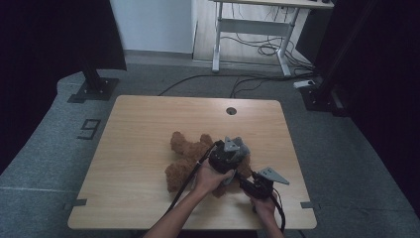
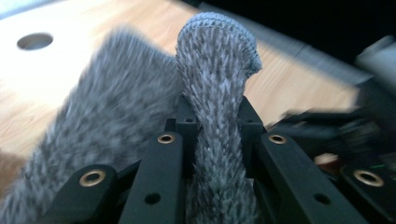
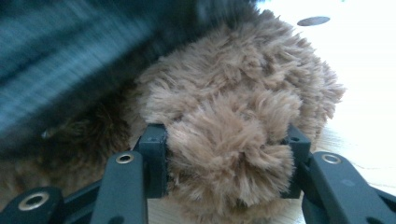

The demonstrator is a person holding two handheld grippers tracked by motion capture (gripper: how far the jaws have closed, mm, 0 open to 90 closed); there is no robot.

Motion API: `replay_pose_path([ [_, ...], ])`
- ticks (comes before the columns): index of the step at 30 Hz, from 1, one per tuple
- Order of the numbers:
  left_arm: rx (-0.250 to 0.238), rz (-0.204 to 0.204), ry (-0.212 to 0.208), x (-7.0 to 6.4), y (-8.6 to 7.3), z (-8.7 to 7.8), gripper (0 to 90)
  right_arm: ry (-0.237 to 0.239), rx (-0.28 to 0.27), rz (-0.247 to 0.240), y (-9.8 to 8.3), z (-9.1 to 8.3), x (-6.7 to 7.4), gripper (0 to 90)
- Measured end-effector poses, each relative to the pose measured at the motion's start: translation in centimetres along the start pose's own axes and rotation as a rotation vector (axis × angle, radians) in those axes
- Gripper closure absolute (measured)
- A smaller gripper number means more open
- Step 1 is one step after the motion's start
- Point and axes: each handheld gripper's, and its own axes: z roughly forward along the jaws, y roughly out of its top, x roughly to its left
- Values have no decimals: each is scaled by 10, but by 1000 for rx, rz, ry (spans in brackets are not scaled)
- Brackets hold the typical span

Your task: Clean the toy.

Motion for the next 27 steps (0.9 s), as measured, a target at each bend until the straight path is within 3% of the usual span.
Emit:
replay_pose_path([
  [6, -1, -6, 52, 10, -2, -13, 770, -9, 2, -4, 1, 1, 1, 506],
  [11, 10, -83, 149, 43, -17, -32, 768, -9, 5, -9, 0, 0, 1, 507],
  [14, -12, -173, 97, 66, -32, -43, 772, -2, 11, -19, -1, -1, 2, 507],
  [15, -19, -184, 91, 69, -34, -45, 772, -3, 13, -28, -1, -1, 3, 507],
  [22, -30, -174, 149, 76, -39, -66, 772, -8, 18, -35, -1, -1, 5, 507],
  [27, -35, -179, 220, 92, -49, -85, 771, -5, 18, -28, -2, -1, 4, 507],
])
